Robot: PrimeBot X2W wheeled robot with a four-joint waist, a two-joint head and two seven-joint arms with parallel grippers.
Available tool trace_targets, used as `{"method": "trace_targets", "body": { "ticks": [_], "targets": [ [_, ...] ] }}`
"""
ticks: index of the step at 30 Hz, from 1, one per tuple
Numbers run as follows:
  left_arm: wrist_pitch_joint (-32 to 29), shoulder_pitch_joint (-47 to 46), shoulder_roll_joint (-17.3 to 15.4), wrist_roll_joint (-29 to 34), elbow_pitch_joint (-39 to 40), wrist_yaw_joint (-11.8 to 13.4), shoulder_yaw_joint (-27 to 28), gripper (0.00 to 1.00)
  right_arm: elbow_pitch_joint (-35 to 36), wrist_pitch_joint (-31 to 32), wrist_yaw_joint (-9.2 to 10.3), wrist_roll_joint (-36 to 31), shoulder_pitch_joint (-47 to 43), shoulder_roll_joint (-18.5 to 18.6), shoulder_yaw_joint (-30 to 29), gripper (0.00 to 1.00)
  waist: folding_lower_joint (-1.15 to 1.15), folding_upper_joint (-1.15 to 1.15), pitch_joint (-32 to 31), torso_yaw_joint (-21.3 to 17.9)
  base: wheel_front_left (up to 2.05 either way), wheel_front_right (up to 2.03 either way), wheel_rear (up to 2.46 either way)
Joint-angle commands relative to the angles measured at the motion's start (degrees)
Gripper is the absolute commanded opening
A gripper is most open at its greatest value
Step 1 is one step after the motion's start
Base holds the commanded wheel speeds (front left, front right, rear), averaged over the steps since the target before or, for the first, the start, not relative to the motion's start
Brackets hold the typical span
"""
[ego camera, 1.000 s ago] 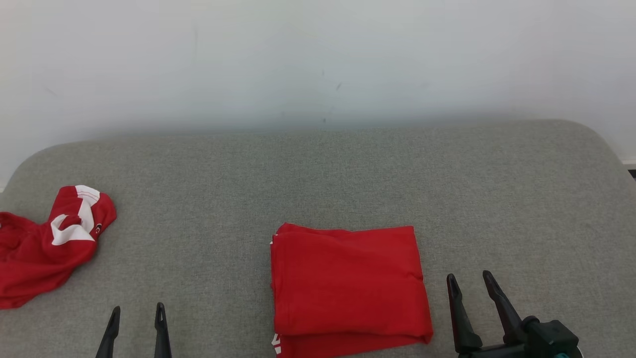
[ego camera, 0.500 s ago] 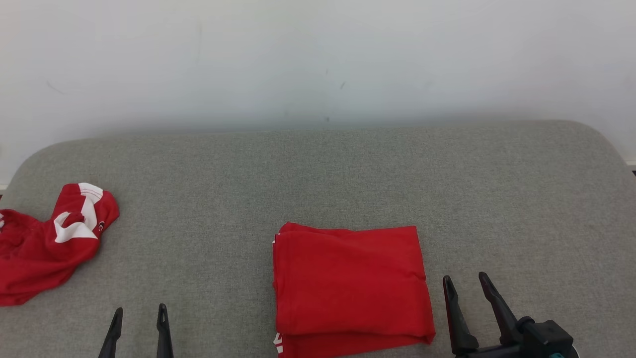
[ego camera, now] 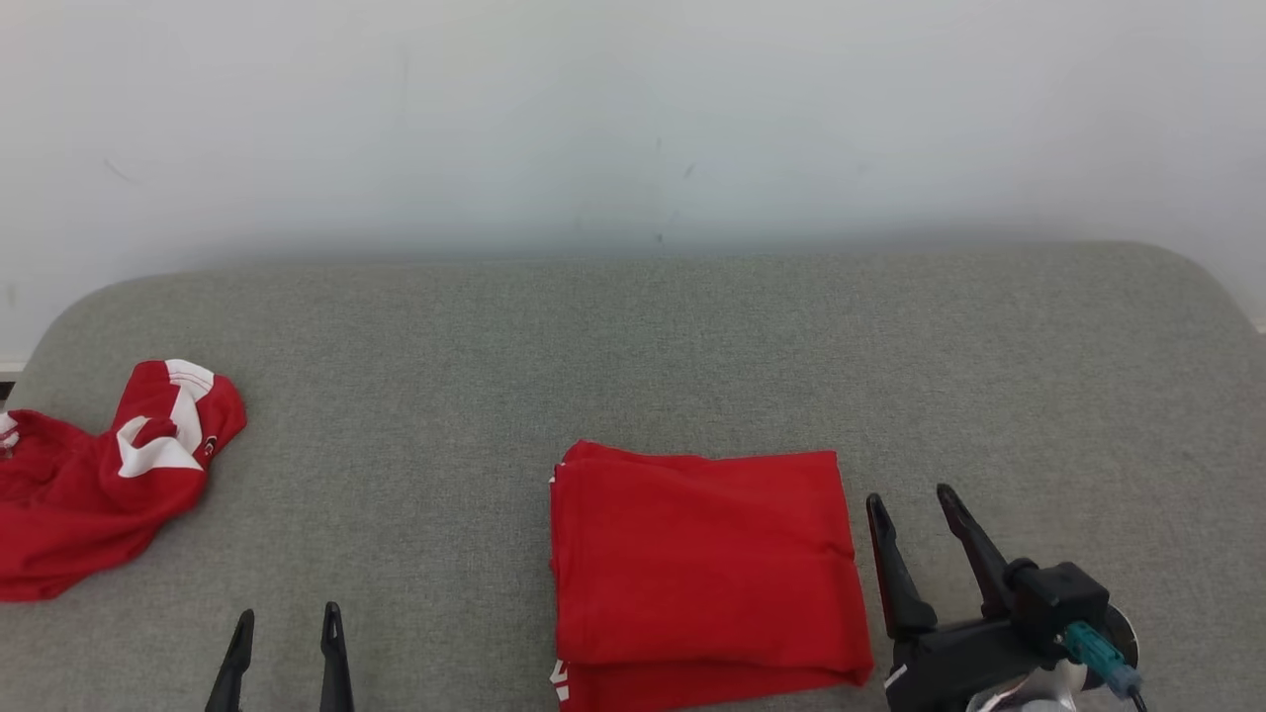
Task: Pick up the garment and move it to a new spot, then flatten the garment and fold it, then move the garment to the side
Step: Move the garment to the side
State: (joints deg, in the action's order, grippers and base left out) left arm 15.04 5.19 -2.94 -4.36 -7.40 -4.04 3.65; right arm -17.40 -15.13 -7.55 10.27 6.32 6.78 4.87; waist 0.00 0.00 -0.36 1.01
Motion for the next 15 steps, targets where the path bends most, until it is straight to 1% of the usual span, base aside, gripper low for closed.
{"method": "trace_targets", "body": {
  "ticks": [1,12,15],
  "targets": [
    [0.2,-0.8,0.1,-0.5,-0.2,0.2,-0.3,1.0,-1.8,0.0,0.15,0.2,1.9,0.0,-0.2,1.0,0.0,0.0,0.0,0.4,0.0,0.0,0.0],
    [0.2,-1.5,0.1,-1.4,-0.7,0.8,-1.8,1.0,-18.6,3.4,0.15,0.9,10.6,0.2,-1.4,1.0,0.0,0.0,0.9,2.9,0.0,0.0,0.0],
    [0.2,-1.8,0.1,-1.5,-0.7,0.8,-2.0,1.0,-21.2,3.4,0.15,1.1,11.7,0.3,-1.4,1.0,0.0,0.0,1.2,3.3,0.0,0.0,0.0]
  ]
}}
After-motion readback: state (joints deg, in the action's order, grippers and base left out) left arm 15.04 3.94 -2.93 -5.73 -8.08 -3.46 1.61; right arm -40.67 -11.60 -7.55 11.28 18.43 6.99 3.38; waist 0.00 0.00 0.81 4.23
